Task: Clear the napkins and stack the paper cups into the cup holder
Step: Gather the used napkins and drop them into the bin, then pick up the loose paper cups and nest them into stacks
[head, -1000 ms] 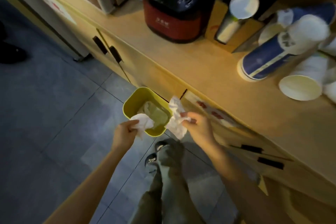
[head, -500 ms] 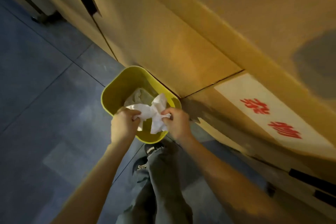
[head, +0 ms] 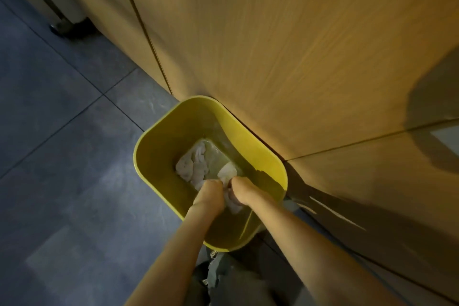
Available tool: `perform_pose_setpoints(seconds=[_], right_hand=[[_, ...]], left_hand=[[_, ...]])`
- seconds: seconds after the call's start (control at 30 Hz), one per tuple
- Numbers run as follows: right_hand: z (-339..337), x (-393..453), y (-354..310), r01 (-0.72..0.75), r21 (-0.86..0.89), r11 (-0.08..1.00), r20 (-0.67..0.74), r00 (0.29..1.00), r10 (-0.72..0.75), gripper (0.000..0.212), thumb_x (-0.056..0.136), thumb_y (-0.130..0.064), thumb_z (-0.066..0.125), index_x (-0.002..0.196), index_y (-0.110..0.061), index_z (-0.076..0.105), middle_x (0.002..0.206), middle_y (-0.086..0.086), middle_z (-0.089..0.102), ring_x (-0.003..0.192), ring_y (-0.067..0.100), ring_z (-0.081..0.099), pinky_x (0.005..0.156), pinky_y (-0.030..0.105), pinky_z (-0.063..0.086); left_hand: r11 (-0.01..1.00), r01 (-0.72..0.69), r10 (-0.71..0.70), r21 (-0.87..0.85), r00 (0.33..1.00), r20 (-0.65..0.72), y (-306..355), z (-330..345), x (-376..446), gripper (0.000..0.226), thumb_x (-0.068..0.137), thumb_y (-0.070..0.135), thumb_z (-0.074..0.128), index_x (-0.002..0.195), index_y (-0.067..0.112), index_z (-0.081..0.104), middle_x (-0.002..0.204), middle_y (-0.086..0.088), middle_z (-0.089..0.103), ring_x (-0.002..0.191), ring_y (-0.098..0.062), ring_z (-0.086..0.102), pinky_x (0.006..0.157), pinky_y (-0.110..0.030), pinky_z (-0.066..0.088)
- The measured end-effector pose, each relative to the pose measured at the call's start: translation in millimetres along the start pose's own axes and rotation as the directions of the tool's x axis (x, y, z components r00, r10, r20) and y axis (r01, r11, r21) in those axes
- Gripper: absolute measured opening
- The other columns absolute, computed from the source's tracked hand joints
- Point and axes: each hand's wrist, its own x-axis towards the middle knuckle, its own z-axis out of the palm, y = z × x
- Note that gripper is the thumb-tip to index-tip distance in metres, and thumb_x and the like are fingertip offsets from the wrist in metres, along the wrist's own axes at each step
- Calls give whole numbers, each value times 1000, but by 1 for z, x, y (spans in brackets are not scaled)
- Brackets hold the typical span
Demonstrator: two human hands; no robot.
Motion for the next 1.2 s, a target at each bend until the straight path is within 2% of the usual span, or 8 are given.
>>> perform_pose_setpoints(seconds=[0.17,0.3,0.47,0.6,0.73,0.87,1.07,1.2], right_hand=[[-17,-10,2,73,92,993,-137,989,-60,31,95,-7,39,123,-1,51,126,19,57,112,34,56,90,39,48],[-36,-52,-2,154,134,979,-390,916,-91,26,96,-15,38,101,0,57,103,23,66,97,37,61,77,40,46],[-75,-143,-24,262,136,955,-506,848,-160,36,98,-26,33,88,1,55,92,28,64,87,40,59,68,40,41],[-113,-243,-47,390,106,915,-657,718,-230,33,97,-24,37,87,0,56,84,27,66,81,41,60,57,34,27],[-159,-350,-58,478,54,877,-834,505,-223,32,96,-24,41,80,-2,57,73,24,66,70,38,62,56,30,26],[-206,-437,-39,537,102,838,-936,338,-103,32,93,-28,39,84,-5,58,67,21,64,64,38,62,55,42,46],[-248,-541,43,613,313,726,-950,201,239,27,91,-35,37,94,-16,56,77,13,65,72,32,62,68,44,50],[-263,-578,113,641,459,616,-869,179,461,13,96,-25,42,92,-21,54,76,2,61,73,24,60,70,39,48]], left_hand=[[997,11,-12,-83,1000,-18,-3,-7,-6,58,92,12,45,143,2,20,140,-23,42,126,-34,46,104,-39,39],[982,42,-71,-181,986,-154,-3,-30,-42,28,89,17,45,112,3,56,111,-21,64,101,-37,60,83,-42,50],[969,-15,-48,-246,967,-248,25,-84,-117,26,88,19,46,83,1,65,80,-15,62,78,-32,61,64,-34,49],[974,-178,114,-137,918,-380,67,-142,-192,30,90,22,47,68,5,57,69,-14,60,67,-30,57,56,-34,42],[927,-369,293,-64,822,-488,122,-206,-284,31,90,20,47,67,2,59,66,-15,60,70,-34,59,60,-35,41],[836,-548,435,-38,702,-564,178,-254,-359,34,90,28,46,74,5,66,71,-19,70,73,-34,64,68,-39,48],[643,-765,648,31,522,-554,288,-272,-441,35,83,36,44,79,8,64,69,-15,69,72,-31,64,66,-43,49],[505,-861,766,60,415,-490,356,-247,-470,20,87,25,51,78,10,63,70,-5,66,67,-15,58,63,-29,39]])
